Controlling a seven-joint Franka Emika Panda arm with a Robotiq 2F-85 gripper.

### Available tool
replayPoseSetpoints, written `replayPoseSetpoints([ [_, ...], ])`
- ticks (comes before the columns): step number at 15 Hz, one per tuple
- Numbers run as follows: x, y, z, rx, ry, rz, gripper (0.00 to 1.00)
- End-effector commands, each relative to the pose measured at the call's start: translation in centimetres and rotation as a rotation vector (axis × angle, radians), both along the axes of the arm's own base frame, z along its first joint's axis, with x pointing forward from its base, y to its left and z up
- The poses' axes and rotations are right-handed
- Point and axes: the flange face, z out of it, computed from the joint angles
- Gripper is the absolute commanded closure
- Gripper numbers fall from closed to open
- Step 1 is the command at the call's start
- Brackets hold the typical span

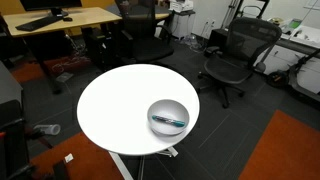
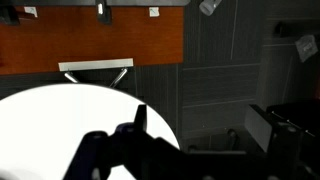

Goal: Remove the green object from the grey bowl

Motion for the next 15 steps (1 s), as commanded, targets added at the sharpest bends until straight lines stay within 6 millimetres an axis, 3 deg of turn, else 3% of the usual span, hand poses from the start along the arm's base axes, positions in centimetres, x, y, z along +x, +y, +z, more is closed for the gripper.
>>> replayPoseSetpoints([
  [1, 0.0, 0.0, 0.1, 0.0, 0.001, 0.0, 0.0],
  [8, 1.4, -1.1, 1.0, 0.008, -0.029, -0.038, 0.0],
  [15, 4.8, -4.4, 2.7, -0.004, -0.111, -0.123, 0.0],
])
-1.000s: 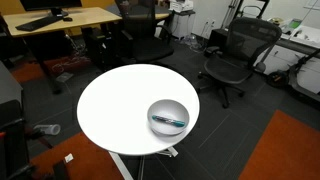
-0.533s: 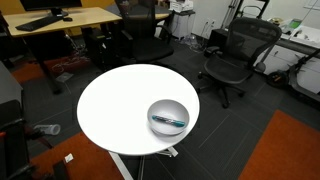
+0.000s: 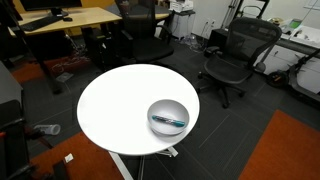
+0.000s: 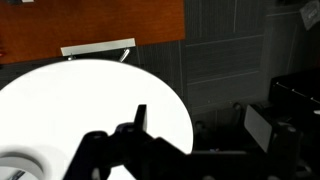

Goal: Remove the green object from the grey bowl

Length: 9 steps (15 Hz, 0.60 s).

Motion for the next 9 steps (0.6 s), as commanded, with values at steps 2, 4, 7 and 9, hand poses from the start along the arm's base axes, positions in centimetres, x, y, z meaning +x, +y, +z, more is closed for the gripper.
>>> replayPoseSetpoints([
  [2, 3.3, -2.6, 1.2, -0.024, -0.059, -0.063, 0.0],
  [4, 4.7, -4.1, 1.4, -0.043, -0.085, -0.095, 0.0],
  [7, 7.2, -7.4, 1.7, -0.069, -0.115, -0.151, 0.0],
  [9, 8.7, -9.8, 2.0, -0.085, -0.136, -0.198, 0.0],
])
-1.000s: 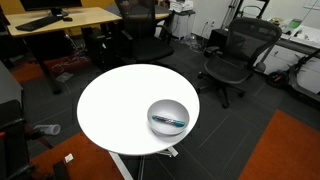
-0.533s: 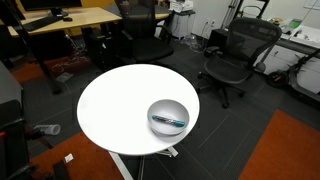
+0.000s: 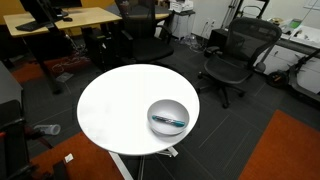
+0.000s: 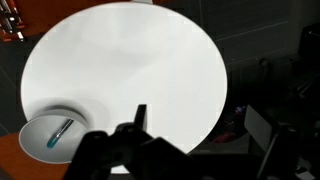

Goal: Remove the green object from the grey bowl

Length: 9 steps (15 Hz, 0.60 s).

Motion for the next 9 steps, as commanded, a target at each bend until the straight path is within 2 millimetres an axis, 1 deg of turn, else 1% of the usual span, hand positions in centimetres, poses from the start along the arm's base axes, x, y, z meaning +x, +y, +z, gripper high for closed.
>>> replayPoseSetpoints([
  [1, 3.5, -4.0, 0.8, -0.022, -0.029, -0.082, 0.0],
  [5, 6.2, -8.0, 0.9, -0.038, -0.043, -0.165, 0.0],
  [7, 7.5, -9.7, 0.6, -0.049, -0.051, -0.201, 0.0],
  [9, 8.7, -10.8, 0.2, -0.054, -0.06, -0.239, 0.0],
])
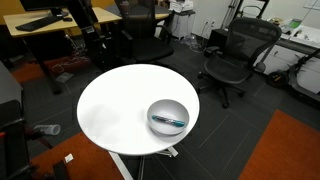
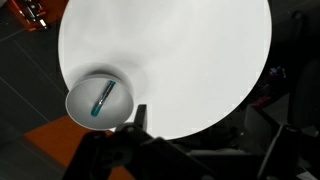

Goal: Remove the green object from the grey bowl

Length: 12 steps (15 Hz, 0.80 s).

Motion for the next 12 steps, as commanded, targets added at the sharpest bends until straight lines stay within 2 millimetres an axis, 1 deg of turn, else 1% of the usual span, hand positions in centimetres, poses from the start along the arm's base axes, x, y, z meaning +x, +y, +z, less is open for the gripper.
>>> replayPoseSetpoints([
  [1, 3.0, -1.8, -0.5, -0.02, -0.014, -0.078, 0.0],
  [8, 6.7, -4.9, -2.9, -0.062, -0.01, -0.218, 0.0],
  [12, 8.3, -7.4, -4.2, -0.065, 0.009, -0.29, 0.0],
])
